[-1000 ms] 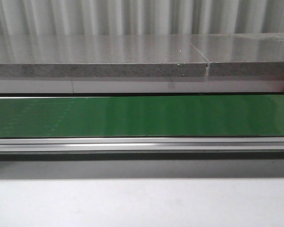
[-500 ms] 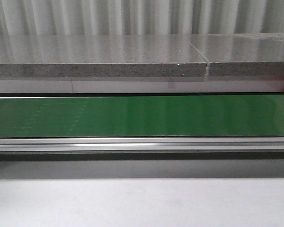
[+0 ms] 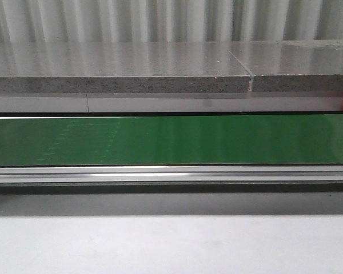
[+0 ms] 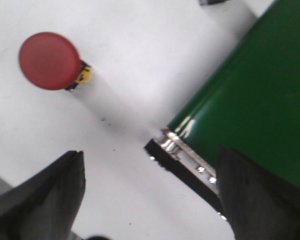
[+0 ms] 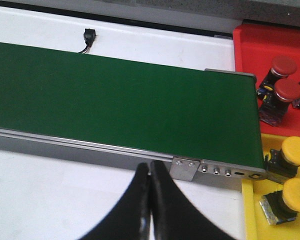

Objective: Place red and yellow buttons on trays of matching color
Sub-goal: 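Grasp another red mushroom button from the pile with the left gripper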

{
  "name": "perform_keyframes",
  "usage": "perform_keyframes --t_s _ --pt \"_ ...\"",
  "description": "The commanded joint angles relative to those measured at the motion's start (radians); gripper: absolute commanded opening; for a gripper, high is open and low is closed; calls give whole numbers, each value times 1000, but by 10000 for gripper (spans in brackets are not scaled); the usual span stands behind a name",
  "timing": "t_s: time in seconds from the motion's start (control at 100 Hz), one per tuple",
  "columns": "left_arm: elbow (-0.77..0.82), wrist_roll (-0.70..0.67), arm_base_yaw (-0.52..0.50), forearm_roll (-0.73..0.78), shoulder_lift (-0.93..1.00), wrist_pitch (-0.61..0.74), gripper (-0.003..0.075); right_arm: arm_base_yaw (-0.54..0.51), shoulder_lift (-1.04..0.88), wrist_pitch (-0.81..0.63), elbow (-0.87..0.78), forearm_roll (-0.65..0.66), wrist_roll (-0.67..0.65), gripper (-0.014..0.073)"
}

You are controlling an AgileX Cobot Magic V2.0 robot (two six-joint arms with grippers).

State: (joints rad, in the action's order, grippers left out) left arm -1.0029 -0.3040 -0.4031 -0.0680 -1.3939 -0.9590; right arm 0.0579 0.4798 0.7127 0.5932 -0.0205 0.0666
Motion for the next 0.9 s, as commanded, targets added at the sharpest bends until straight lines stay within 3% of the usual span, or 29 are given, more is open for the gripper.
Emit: perform_keyframes --t_s 0.0,0.29,0.89 --pt "-31 -13 -50 -21 2 -22 533 -2 0 -62 24 9 8 -69" --pt "-33 -13 -162 -18 -92 -31 533 -2 0 -62 24 9 8 -69" --pt "-231 -13 -162 0 -327 -50 532 -2 0 -62 24 9 8 -69"
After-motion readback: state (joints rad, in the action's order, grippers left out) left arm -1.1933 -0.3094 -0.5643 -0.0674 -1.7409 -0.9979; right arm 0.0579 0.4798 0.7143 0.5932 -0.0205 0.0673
